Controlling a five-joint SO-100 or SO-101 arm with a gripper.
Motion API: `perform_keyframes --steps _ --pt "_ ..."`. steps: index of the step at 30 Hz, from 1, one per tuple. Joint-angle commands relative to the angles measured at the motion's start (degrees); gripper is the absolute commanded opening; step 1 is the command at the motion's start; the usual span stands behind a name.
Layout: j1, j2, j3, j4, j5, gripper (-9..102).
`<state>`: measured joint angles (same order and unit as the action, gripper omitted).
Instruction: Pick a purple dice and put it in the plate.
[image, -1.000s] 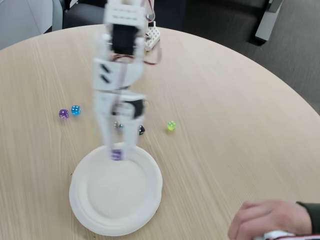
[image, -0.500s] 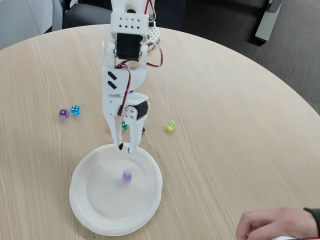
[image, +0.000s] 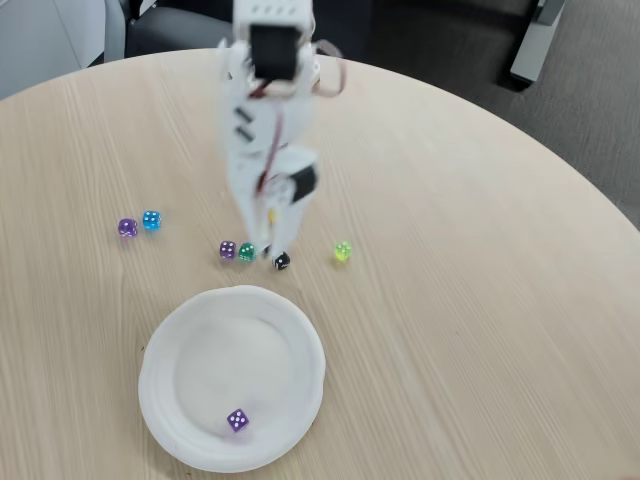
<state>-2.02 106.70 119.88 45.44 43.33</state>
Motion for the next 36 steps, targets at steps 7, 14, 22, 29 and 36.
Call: perform_keyframes --steps 7,14,22,29,36 --pt "-2.6 13.9 7.4 7.9 -3.3 0" --pt "-2.6 31.0 25.4 7.3 -12.1 0" --pt "-2.6 45.6 39.6 7.9 -26.0 0" --pt "-2.5 50.2 47.9 8.3 -33.7 0" --pt "-1.8 56.2 50.4 8.5 -38.6 0"
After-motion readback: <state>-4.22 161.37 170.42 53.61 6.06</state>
